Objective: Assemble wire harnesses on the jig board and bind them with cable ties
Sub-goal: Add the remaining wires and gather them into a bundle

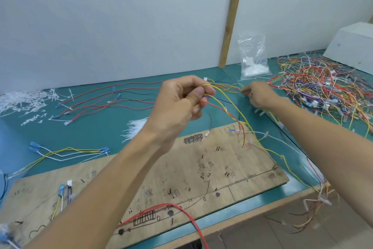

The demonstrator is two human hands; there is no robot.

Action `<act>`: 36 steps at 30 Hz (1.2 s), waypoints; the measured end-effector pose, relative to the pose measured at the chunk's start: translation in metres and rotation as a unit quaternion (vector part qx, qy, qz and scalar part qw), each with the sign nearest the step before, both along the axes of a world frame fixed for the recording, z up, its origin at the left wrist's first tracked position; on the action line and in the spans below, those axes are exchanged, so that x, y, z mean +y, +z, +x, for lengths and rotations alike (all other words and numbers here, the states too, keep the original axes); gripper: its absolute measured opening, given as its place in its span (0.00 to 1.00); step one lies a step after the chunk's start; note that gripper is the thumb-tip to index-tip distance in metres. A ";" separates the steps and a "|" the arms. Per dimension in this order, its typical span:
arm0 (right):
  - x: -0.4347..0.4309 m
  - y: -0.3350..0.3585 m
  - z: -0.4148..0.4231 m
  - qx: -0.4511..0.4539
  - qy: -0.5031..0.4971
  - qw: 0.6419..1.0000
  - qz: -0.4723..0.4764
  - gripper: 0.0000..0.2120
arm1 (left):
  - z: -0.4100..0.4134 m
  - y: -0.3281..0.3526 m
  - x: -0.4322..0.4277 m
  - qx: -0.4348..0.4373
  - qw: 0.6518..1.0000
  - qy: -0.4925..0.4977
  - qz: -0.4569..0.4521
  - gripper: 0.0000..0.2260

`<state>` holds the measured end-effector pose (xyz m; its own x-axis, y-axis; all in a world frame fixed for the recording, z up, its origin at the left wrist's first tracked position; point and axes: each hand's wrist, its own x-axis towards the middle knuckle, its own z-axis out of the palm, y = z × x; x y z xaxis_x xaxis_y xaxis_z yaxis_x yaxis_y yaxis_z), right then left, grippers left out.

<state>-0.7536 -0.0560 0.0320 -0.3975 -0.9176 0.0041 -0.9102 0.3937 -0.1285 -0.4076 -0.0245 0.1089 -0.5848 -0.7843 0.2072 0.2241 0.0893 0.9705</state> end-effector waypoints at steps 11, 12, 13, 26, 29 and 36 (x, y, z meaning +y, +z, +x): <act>0.068 0.039 0.105 -0.156 0.050 0.946 -0.281 0.11 | 0.017 0.023 0.007 0.008 0.998 -0.053 0.018 0.13; 0.089 0.045 0.123 -0.322 0.087 0.910 -0.245 0.18 | 0.015 0.027 0.010 0.013 0.998 -0.053 0.012 0.13; 0.110 0.051 0.139 -0.462 0.132 0.860 -0.169 0.30 | 0.015 0.031 0.013 0.018 0.999 -0.050 0.006 0.13; 0.259 0.064 0.161 -0.306 0.133 0.936 -0.112 0.18 | 0.068 0.051 0.032 0.049 0.995 0.075 -0.036 0.11; 0.277 0.078 0.167 -0.293 0.096 0.946 -0.100 0.27 | 0.089 0.043 0.032 0.035 0.993 0.097 -0.050 0.07; 0.303 0.123 0.178 -0.312 0.053 0.949 -0.007 0.37 | 0.117 0.031 0.041 0.048 0.994 0.097 -0.017 0.02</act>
<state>-0.5756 0.2472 0.1554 -0.2327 -0.9539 -0.1896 -0.6897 0.2993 -0.6594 -0.2910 0.0160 0.1402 -0.3990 -0.8723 0.2826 0.2914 0.1716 0.9411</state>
